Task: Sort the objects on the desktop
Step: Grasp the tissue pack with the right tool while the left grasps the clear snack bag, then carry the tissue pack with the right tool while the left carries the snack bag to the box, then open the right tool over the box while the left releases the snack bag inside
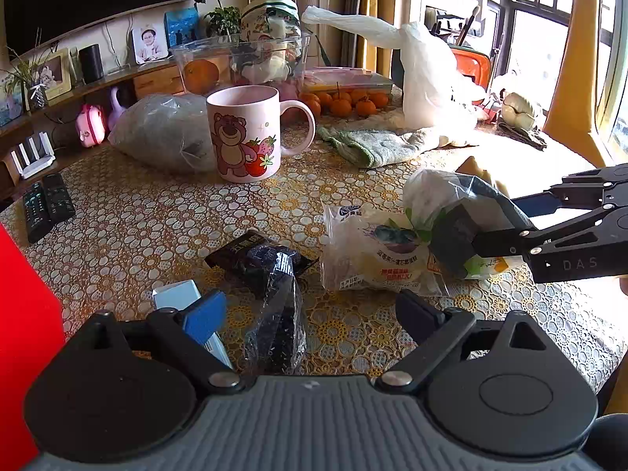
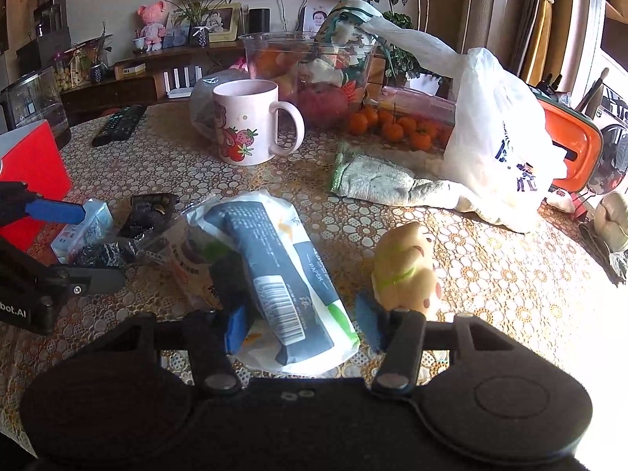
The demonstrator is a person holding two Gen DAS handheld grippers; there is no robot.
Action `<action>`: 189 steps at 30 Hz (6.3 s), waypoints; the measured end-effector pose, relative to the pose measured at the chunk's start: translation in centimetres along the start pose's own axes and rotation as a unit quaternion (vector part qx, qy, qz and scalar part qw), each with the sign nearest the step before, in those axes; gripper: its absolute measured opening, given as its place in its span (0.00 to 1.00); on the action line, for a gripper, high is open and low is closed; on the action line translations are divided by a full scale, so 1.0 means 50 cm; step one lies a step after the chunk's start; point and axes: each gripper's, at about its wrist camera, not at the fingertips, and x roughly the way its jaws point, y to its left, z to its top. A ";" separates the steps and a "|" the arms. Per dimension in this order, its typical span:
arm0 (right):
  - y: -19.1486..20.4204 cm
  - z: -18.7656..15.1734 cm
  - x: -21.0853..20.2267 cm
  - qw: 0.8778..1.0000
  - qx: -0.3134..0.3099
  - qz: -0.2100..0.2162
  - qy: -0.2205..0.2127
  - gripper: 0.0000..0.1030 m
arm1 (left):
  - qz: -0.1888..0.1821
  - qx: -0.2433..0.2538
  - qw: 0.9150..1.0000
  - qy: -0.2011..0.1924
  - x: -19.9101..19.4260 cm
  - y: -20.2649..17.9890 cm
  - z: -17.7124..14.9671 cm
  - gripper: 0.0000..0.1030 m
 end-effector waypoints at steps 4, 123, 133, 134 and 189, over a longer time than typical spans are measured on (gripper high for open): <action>-0.002 -0.001 0.005 1.000 0.000 0.000 0.004 0.39 | 0.001 0.008 1.000 0.004 0.009 -0.004 -0.002 0.70; 0.658 0.196 -0.014 0.967 -0.034 0.245 0.059 0.14 | 0.139 -0.153 0.979 -0.001 -0.408 0.522 -0.193 0.12; 0.693 0.182 0.025 0.971 -0.068 0.217 0.070 0.14 | 0.138 -0.157 0.978 0.023 -0.369 0.532 -0.211 0.12; 0.695 0.181 0.027 0.972 -0.071 0.215 0.070 0.15 | 0.137 -0.158 0.978 0.026 -0.365 0.531 -0.213 0.12; 0.577 0.144 -0.162 0.967 -0.089 0.240 0.006 0.58 | 0.129 -0.186 0.974 -0.014 -0.478 0.402 -0.203 0.75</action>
